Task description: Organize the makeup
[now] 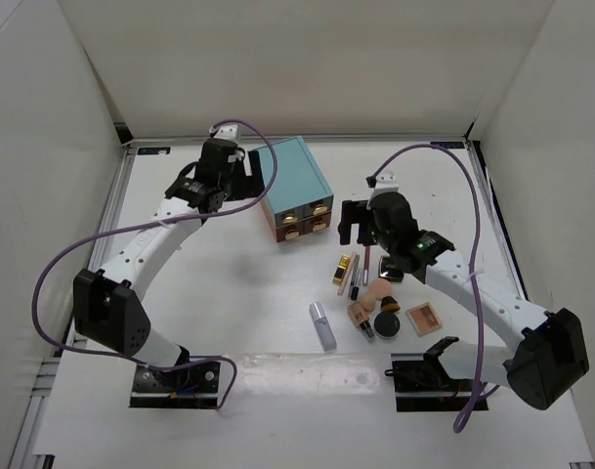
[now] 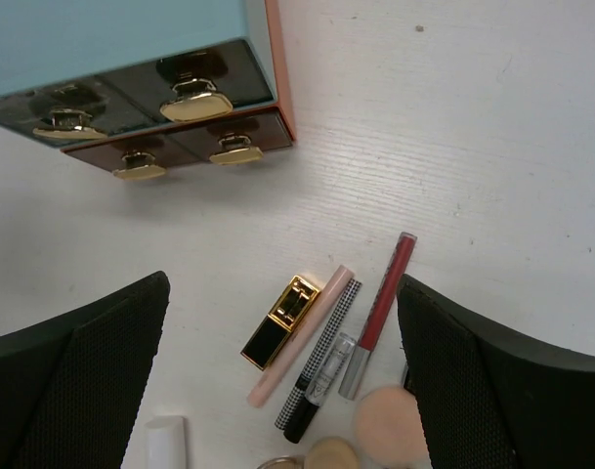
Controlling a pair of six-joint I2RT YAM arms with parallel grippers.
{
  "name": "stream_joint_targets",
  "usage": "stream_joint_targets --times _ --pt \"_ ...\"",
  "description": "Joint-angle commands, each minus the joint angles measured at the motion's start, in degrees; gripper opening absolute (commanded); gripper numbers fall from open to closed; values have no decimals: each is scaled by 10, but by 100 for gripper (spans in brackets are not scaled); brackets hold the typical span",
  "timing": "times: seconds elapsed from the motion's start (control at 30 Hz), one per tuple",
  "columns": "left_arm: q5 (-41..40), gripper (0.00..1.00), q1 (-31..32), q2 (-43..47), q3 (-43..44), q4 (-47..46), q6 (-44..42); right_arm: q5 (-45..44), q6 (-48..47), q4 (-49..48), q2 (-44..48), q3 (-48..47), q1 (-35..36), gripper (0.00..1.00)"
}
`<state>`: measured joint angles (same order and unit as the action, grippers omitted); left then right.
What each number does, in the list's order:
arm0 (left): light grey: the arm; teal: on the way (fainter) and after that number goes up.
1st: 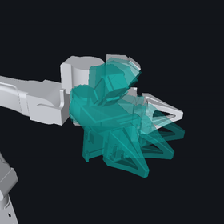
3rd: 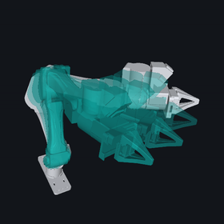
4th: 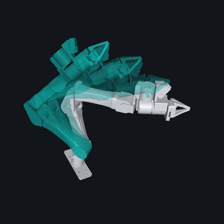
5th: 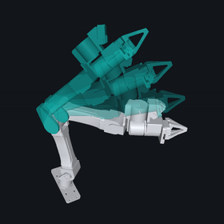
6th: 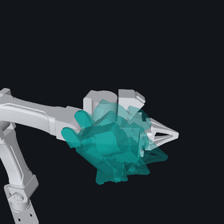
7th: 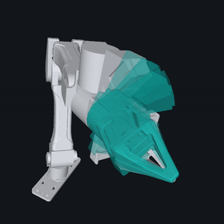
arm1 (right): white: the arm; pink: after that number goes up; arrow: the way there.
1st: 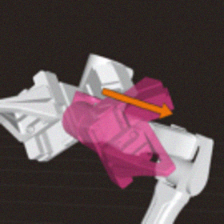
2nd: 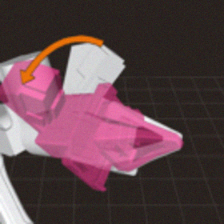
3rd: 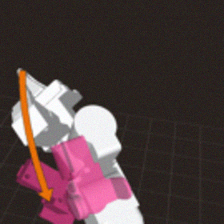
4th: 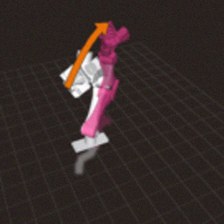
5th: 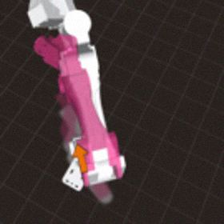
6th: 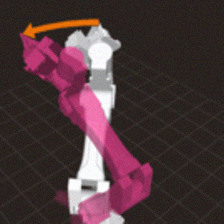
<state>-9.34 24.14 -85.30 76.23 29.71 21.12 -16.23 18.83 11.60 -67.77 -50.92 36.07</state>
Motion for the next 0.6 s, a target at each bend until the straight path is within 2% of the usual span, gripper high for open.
stream_joint_targets --times 0.0,0.07,0.13,0.33,0.43,0.57 --pt "0 98 0 -10 50 2 17 4 5 11 3 -20 1 99" --pt "4 98 0 -29 73 5 23 -3 9 -3 3 -16 1 99" --pt "5 98 0 -61 88 9 30 39 -23 -11 -5 -25 0 99" --pt "7 96 0 -145 153 26 37 69 -38 -49 -45 -27 10 99" --pt "5 89 0 -177 180 32 37 76 -39 -74 -75 -40 15 99" --pt "13 77 0 -216 206 33 38 78 -44 -90 -127 -72 19 86"
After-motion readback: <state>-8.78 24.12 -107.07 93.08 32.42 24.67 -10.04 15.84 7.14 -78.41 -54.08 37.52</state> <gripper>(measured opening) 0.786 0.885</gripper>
